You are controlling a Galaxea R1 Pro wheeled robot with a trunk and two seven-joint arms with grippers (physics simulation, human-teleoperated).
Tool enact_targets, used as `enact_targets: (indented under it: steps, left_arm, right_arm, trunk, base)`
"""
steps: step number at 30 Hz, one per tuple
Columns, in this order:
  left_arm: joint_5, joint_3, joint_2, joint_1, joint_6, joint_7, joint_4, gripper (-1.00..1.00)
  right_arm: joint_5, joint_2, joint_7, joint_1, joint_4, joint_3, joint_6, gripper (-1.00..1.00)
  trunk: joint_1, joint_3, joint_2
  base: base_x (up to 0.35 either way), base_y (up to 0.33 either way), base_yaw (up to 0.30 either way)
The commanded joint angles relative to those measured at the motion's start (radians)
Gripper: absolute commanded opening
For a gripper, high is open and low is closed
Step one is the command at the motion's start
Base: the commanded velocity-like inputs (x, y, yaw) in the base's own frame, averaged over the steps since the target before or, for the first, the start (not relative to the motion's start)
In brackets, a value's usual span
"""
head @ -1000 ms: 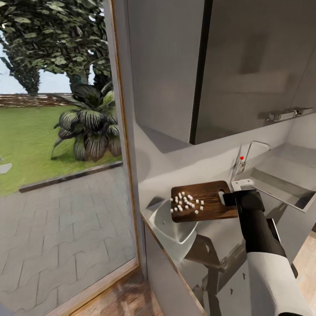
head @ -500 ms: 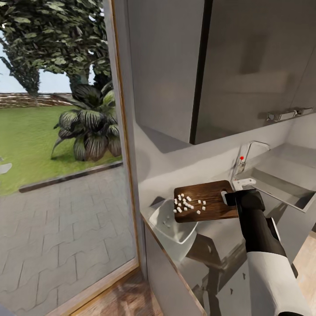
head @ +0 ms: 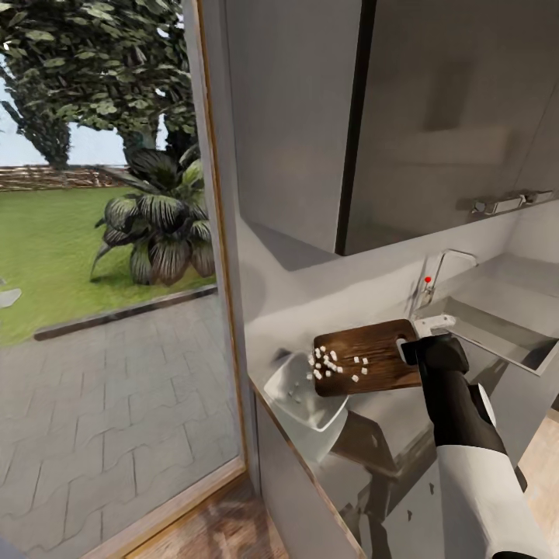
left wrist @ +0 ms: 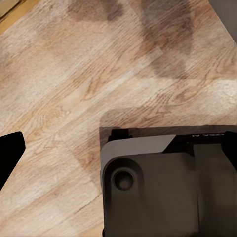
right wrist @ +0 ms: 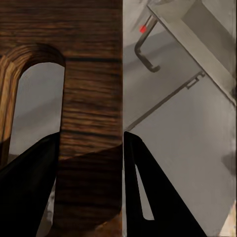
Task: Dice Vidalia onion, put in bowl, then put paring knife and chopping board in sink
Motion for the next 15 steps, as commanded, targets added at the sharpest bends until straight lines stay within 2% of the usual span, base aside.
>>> enact_targets:
  steps: [1, 13, 15]
  left_arm:
    - [0.002, -0.008, -0.001, -0.002, -0.008, 0.004, 0.005, 1.00]
    - [0.002, -0.008, 0.001, -0.002, -0.008, 0.004, 0.005, 1.00]
    - [0.002, -0.008, 0.001, -0.002, -0.008, 0.004, 0.005, 1.00]
  right_arm:
    - [0.006, 0.001, 0.010, -0.001, -0.001, -0.001, 0.003, -1.00]
    - [0.017, 0.007, 0.010, -0.009, -0.002, 0.002, 0.003, -1.00]
    - [0.018, 0.009, 0.010, -0.009, -0.002, 0.025, 0.003, -1.00]
  trunk:
    - [0.001, -0.002, -0.002]
    - [0.001, -0.002, -0.002]
    - [0.001, -0.002, -0.002]
  base:
    - [0.000, 0.000, 0.000]
    - [0.000, 0.000, 0.000]
    - [0.000, 0.000, 0.000]
